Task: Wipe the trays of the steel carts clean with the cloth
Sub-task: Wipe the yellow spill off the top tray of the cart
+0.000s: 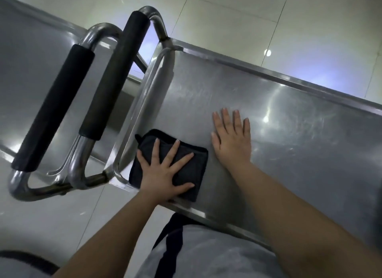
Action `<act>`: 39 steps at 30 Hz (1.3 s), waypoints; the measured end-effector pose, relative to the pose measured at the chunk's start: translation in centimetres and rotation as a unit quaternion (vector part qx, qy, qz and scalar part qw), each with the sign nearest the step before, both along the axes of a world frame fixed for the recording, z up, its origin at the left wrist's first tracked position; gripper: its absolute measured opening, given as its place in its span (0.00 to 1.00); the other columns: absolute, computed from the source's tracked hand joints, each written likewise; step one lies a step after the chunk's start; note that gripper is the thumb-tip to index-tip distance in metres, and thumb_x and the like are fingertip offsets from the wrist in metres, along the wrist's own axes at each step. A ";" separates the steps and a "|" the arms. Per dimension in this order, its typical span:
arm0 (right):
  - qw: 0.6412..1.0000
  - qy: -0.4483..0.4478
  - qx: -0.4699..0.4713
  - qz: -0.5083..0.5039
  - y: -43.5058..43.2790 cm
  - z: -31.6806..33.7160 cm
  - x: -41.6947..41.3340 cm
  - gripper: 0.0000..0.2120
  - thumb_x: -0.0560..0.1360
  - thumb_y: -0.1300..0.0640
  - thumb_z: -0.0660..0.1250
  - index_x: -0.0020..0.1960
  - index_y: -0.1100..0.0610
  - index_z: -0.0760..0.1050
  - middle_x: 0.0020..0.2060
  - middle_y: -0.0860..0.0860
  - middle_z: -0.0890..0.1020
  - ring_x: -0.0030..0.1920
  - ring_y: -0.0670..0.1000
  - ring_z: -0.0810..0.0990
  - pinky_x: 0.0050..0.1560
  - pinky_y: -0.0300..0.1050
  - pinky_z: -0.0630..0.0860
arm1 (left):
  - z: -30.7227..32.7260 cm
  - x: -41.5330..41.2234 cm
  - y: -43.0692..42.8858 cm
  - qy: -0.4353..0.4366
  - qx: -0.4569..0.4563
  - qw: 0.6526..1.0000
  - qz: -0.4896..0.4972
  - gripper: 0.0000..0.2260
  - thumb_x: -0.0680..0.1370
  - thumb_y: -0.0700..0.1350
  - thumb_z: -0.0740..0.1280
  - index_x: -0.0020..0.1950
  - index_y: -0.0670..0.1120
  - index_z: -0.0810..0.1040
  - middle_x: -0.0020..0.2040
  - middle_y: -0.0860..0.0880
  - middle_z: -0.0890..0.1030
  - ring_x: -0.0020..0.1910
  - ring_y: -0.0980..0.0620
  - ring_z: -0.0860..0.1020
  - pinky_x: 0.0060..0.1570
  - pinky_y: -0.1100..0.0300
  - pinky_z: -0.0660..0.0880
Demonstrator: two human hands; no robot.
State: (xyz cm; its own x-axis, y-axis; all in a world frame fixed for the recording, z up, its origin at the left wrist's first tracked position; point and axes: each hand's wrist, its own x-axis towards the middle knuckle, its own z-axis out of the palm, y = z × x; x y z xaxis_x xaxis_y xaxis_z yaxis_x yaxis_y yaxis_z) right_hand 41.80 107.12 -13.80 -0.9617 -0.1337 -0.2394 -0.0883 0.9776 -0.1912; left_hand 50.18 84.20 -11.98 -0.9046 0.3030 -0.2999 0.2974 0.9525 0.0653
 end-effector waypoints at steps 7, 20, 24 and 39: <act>0.999 0.030 0.008 0.020 0.1 -1.0 0.0 0.28 0.81 0.44 0.48 0.80 0.50 0.51 0.79 0.51 0.54 0.79 0.58 0.49 0.75 0.64 0.48 | -0.4 -14.0 -1.5 0.031 -0.010 0.998 -0.062 0.40 0.65 0.80 0.52 0.74 0.72 0.44 0.80 0.57 0.47 0.76 0.33 0.44 0.62 0.23 0.35; 0.999 -0.010 0.039 0.018 0.0 -0.9 -0.4 0.29 0.81 0.42 0.43 0.80 0.47 0.43 0.80 0.49 0.47 0.79 0.57 0.44 0.75 0.63 0.44 | -1.0 -25.0 3.4 0.046 -0.005 0.999 -0.020 0.38 0.67 0.80 0.45 0.74 0.71 0.38 0.80 0.56 0.41 0.77 0.34 0.40 0.63 0.23 0.37; 1.000 -0.014 0.019 0.014 0.1 -0.4 -0.5 0.30 0.80 0.42 0.44 0.80 0.47 0.46 0.80 0.49 0.48 0.79 0.57 0.45 0.76 0.63 0.44 | -0.8 -17.8 1.4 0.030 -0.010 0.999 0.004 0.39 0.68 0.80 0.42 0.75 0.69 0.39 0.80 0.53 0.40 0.76 0.33 0.39 0.63 0.23 0.36; 0.989 0.053 -0.130 0.048 -0.6 2.1 0.6 0.25 0.80 0.52 0.64 0.75 0.54 0.66 0.77 0.53 0.62 0.78 0.60 0.53 0.75 0.62 0.47 | 0.6 1.0 -5.6 -0.072 -0.036 0.995 0.055 0.38 0.69 0.79 0.41 0.75 0.68 0.35 0.77 0.54 0.30 0.74 0.36 0.30 0.65 0.25 0.33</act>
